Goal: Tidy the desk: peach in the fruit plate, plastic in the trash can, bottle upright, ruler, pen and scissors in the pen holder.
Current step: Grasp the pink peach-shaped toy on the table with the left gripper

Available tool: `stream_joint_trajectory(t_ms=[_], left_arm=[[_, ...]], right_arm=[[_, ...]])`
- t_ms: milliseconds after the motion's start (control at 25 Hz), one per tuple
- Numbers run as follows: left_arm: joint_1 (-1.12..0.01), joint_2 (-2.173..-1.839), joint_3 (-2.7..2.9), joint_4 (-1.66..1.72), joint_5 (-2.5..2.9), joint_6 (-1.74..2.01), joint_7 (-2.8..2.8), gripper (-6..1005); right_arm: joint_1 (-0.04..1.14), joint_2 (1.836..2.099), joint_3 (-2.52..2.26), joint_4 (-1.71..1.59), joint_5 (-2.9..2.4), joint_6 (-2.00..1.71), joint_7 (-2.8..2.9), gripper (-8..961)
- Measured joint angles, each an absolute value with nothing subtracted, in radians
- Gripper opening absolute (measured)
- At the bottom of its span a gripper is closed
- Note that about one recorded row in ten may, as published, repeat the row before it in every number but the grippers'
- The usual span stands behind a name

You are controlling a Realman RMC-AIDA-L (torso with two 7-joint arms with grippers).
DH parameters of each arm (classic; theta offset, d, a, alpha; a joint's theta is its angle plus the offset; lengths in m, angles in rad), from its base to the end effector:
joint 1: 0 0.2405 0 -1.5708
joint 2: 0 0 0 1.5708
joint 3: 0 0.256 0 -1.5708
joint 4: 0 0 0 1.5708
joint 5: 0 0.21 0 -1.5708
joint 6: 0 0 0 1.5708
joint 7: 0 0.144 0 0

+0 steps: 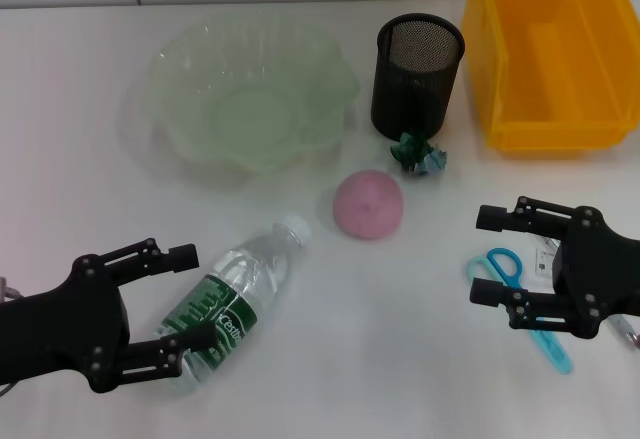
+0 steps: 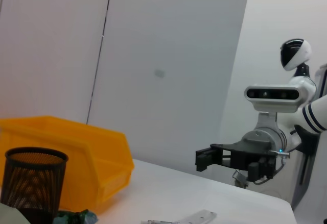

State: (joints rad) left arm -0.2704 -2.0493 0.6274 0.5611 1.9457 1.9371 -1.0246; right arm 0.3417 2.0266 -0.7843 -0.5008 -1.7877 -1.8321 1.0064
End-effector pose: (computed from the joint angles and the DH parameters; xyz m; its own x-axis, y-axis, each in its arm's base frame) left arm -0.3051 0.2156 0.0142 0.7151 0.2073 0.6676 0.3319 -0.9412 -0.0634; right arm 0.2882 0.2471 0.0046 0.7270 -0.1528 -0.6694 -0.2846 -0.9543 -0.0913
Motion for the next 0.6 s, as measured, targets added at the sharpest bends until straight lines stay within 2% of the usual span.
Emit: stream_joint_trajectory(t_ms=[600], left_arm=[[-0.289,-2.056,0.627,0.561,1.951,1.928,-1.035,804]], right_arm=[[0.339,2.038,-0.790,-0.497,-1.789,-1.807,1.006,773]])
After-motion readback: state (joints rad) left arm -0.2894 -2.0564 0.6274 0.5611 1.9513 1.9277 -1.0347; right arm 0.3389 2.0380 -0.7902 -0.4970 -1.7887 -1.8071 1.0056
